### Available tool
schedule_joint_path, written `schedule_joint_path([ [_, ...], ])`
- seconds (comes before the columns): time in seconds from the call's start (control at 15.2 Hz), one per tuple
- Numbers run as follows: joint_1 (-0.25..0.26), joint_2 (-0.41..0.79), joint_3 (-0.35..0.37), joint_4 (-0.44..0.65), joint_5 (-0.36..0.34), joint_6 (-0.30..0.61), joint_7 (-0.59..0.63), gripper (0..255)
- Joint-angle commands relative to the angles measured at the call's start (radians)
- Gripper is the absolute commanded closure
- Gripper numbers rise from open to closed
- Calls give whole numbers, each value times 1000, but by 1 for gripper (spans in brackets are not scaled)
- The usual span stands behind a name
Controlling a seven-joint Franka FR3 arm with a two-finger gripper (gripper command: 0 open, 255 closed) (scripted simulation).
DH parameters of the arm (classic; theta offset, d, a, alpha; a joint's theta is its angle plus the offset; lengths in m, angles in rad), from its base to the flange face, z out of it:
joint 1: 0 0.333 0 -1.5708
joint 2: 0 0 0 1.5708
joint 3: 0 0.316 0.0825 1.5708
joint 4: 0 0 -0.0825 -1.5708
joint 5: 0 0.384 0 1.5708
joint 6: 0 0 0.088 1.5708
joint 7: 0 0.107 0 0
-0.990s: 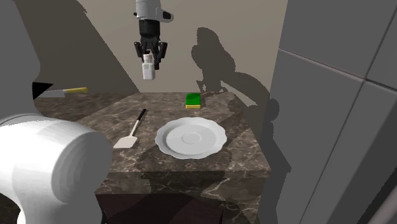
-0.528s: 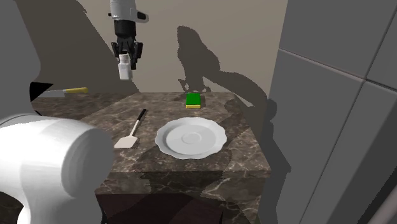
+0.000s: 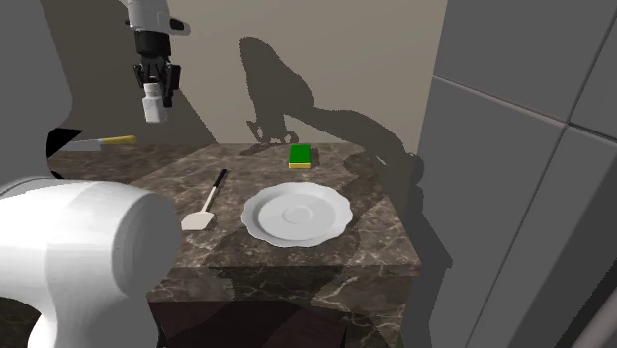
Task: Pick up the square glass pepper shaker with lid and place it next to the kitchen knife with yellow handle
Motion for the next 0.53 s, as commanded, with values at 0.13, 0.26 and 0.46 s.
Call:
schedule_joint_path([
  [0.13,54,65,42,75,-9,-7,100,255],
  [0.26,83,102,61,119,-17,-13,149,255],
  [0.46,131,164,86,196,-34,-27,222,255],
])
